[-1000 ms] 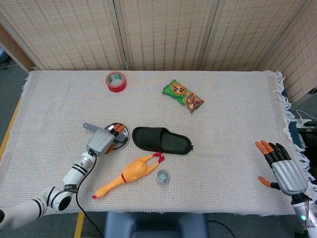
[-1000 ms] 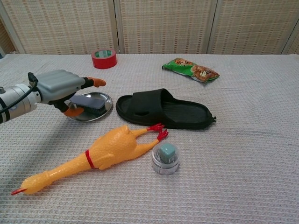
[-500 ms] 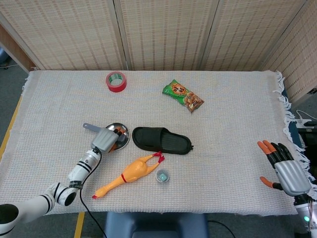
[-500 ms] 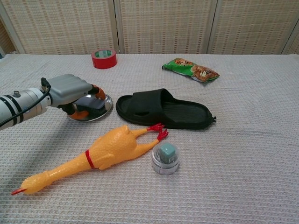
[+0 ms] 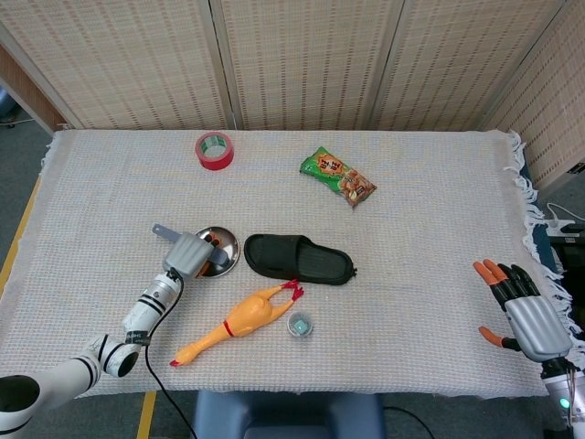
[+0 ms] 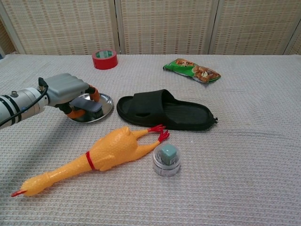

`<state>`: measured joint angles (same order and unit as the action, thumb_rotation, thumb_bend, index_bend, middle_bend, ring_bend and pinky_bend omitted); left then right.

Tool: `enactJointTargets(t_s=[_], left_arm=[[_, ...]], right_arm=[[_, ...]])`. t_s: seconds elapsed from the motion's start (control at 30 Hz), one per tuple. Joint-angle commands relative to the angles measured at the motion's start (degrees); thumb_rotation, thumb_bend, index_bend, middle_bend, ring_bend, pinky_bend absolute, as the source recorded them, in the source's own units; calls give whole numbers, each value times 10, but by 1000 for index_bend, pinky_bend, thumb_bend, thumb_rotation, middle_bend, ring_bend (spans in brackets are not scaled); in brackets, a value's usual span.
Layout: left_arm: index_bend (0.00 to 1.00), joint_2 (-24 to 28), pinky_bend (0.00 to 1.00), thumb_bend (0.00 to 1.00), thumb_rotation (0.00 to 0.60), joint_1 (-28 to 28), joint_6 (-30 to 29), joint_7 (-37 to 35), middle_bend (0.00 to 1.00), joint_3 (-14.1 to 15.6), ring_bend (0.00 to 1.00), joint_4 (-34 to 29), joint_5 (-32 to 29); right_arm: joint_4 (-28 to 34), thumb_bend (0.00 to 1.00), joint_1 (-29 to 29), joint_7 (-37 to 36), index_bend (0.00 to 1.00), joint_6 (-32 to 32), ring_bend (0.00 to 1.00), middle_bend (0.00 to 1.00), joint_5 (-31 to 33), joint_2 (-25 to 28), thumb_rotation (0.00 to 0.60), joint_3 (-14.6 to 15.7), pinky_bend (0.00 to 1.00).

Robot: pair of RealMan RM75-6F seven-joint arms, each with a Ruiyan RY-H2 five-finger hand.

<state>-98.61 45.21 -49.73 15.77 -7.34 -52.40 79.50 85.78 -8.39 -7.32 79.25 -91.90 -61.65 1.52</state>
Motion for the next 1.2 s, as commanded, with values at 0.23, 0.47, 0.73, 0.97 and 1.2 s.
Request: enactJointTargets(t_s=[0.23, 0.47, 0.73, 0.97, 1.2], left_arm=[[432, -3, 1000, 412, 600, 2, -27, -16, 455, 6, 796, 6, 17], [505, -4, 1000, 414, 600, 0, -42, -21, 548, 10, 798, 10, 22], [571, 22, 1000, 418, 600, -10, -63, -4, 626, 13, 798, -33, 23], [572, 52, 1000, 418, 600, -16, -74, 39, 630, 0, 798, -99, 4], [568, 75, 1000, 418, 600, -14, -76, 71, 629, -11, 798, -152, -12]], right_arm=[[0, 95, 0, -2, 0, 1, 0, 0, -2, 1, 600, 1, 0], [0, 95, 0, -3, 0, 2, 0, 0, -4, 1, 600, 2, 0], [-9, 97, -18, 1, 0, -5, 0, 0, -35, -13, 600, 3, 0], [-11, 308, -103, 29, 0, -98, 0, 0, -66, -29, 600, -11, 0], [-24, 533, -193, 58, 0, -223, 0, 0, -56, -63, 600, -24, 0]])
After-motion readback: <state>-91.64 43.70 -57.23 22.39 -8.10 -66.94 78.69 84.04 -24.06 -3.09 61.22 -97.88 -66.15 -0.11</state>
